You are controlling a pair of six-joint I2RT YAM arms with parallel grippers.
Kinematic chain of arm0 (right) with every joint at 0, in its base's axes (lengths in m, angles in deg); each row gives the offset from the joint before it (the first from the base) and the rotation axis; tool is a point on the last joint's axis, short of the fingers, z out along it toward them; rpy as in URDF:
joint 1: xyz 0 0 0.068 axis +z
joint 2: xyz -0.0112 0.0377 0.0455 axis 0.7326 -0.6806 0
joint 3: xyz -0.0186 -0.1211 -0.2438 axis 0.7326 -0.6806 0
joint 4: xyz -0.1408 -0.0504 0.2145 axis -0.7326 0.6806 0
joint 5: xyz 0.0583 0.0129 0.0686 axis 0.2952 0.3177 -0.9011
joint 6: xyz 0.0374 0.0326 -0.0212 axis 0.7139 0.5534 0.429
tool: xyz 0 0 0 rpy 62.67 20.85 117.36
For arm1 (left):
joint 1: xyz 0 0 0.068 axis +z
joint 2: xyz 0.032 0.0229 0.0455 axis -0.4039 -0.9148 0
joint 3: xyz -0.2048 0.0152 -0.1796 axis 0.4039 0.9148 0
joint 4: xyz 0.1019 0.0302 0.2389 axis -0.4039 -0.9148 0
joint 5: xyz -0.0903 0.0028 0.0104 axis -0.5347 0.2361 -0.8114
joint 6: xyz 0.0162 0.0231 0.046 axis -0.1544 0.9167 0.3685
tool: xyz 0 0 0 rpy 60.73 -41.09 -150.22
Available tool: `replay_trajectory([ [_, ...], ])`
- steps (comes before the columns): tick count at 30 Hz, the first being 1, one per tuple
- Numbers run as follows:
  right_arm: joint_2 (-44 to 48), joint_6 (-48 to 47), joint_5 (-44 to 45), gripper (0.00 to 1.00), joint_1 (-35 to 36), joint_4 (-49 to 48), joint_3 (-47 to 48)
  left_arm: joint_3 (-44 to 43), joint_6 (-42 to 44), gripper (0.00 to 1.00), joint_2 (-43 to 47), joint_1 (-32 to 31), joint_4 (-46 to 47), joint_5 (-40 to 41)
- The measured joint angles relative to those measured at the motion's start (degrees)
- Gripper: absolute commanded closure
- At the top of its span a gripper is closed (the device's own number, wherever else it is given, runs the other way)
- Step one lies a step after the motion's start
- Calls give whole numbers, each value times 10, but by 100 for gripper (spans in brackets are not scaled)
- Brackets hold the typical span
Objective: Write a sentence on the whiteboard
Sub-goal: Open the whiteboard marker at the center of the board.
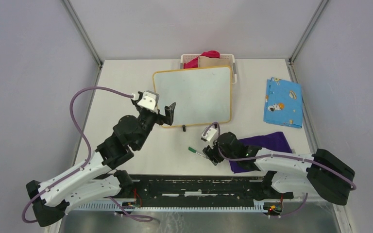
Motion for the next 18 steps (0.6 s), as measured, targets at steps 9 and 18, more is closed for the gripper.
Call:
replay_trajectory([
  [9, -64, -31, 1, 40, 48, 30, 35, 0, 15, 0, -7, -4, 0, -3],
  [18, -96, -43, 7, 56, 54, 35, 47, 0, 16, 0, -7, -7, 0, -3],
])
